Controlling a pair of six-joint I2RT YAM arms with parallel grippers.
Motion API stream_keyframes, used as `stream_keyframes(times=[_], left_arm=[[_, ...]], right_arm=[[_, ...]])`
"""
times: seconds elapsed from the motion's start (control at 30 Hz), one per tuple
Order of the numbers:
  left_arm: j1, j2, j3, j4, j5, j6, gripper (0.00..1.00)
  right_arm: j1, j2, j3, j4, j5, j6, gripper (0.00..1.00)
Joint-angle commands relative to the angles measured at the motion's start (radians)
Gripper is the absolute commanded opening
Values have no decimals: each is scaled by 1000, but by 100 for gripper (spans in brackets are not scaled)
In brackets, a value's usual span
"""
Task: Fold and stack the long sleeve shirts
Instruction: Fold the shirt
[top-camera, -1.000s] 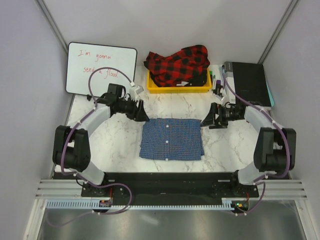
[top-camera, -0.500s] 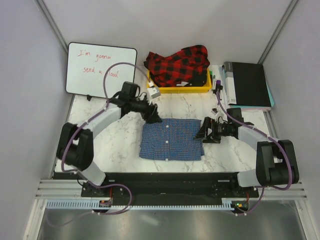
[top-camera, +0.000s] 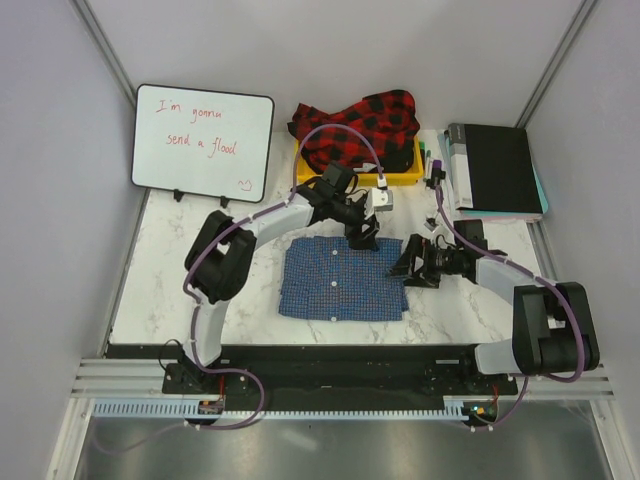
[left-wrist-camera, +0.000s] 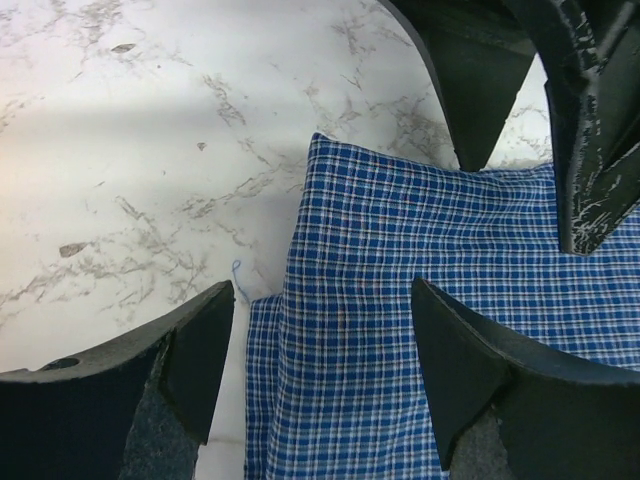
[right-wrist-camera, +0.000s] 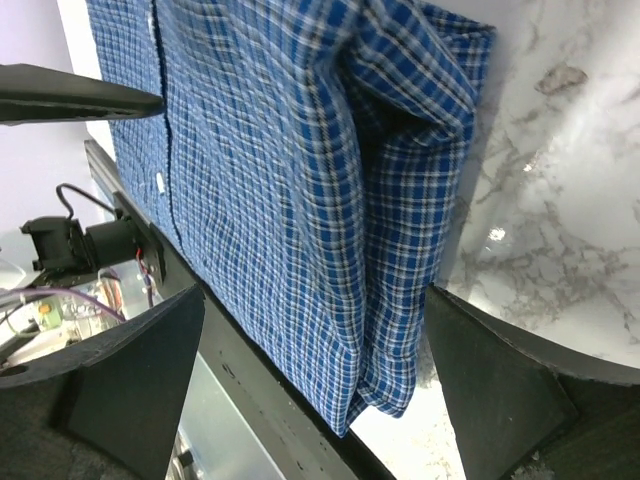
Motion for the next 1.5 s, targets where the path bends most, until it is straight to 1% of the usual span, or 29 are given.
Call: stream_keyframes(times=[0.0,0.07,0.17,0.27,0.43,0.47,0.57,0.6,0.63,0.7,0.83,0.93,1.1,1.13,1.17,1.23,1.27,1.33,1.37,1.47], left_arm=[[-29,37,64,-14,8,122,79],[-36,60,79,-11,-1,120,79],[-38,86,102,-10,20,113,77],[-38,104,119,-16,84,109,72],[-39,136,163,-30,98,73,51],[-39,135,167,-31,112,71,43],[-41,129,167,-45,140,76,38],[-41,130,168,-48,141,73,40],[-39,132,171,-48,143,74,45],[-39,141,182,-51,127,62,63],[-43,172,213,-80,109,65,65],[-44,192,239,-96,107,65,61],[-47,233,289,-148,97,40,60],[-46,233,295,-152,95,42,58],[-47,232,295,-156,104,43,48],[-49,226,295,-175,121,48,38],[-49,215,295,-177,135,50,21],[-49,193,288,-191,144,50,6],[-49,161,283,-191,149,45,2],[-49,106,260,-192,147,33,2]], right_arm=[[2,-64,-30,52,40,43,98],[3,-83,-29,55,45,45,98],[5,-89,-46,73,42,63,98],[2,-75,-67,139,46,86,98],[2,-11,-69,190,72,92,98],[3,-5,-67,217,71,92,98],[3,8,-75,275,66,117,98],[5,14,-75,280,65,115,98],[3,18,-73,283,65,115,98],[3,18,-73,285,59,108,98],[14,3,-83,289,43,115,98],[22,-17,-92,292,39,114,98],[28,-19,-103,299,46,118,98],[28,-20,-104,305,46,118,98],[28,-22,-104,306,49,120,98],[28,-28,-100,306,52,117,98],[28,-31,-98,305,52,114,98],[28,-38,-90,297,68,98,98],[26,-52,-90,297,75,94,98],[26,-83,-98,338,71,94,98]])
